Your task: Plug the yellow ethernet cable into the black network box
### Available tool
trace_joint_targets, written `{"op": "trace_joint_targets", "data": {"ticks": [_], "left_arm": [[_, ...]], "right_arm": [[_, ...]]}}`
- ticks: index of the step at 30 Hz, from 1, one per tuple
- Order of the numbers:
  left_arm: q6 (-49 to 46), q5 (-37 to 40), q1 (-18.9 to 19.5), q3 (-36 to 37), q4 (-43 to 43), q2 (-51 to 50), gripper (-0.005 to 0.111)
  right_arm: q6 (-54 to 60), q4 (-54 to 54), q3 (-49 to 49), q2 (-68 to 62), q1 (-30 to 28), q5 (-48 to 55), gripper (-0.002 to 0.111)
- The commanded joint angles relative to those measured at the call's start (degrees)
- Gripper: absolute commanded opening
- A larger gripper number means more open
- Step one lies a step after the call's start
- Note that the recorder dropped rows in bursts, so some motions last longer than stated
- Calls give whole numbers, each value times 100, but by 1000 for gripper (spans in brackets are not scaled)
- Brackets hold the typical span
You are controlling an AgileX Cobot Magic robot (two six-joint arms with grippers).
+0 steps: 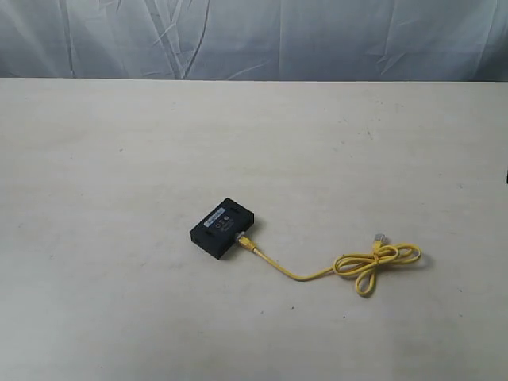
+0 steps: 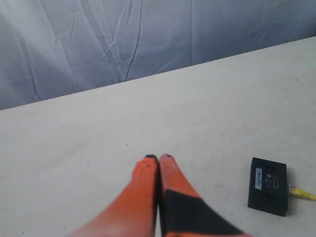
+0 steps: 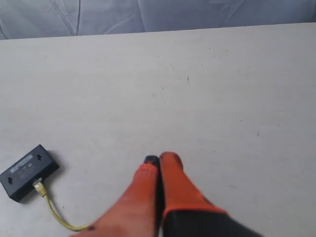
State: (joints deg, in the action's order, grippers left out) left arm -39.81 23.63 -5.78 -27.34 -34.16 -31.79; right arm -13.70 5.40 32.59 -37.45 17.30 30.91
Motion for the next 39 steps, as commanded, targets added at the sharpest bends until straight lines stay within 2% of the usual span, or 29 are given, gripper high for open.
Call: {"op": "trace_joint_targets", "data": {"ticks": [1, 4, 11, 21, 32, 39], "left_arm": [[36, -27, -4, 30, -1, 54, 0], [36, -37, -4, 30, 55, 54, 0], [36, -24, -4, 30, 55, 54, 0], [36, -24, -4, 30, 55, 54, 0], [36, -24, -4, 30, 55, 54, 0], [36, -24, -4, 30, 55, 54, 0]], "right_arm": [[24, -107, -24, 267, -160, 42, 0], [24, -460, -24, 650, -525, 20, 0], [24, -460, -24, 1843, -1143, 20, 0], [51, -41, -200, 2664, -1147, -72, 0], [1402, -83, -483, 2855, -1147, -5, 0], [1417, -160, -672, 2909, -1147, -20, 0]]}}
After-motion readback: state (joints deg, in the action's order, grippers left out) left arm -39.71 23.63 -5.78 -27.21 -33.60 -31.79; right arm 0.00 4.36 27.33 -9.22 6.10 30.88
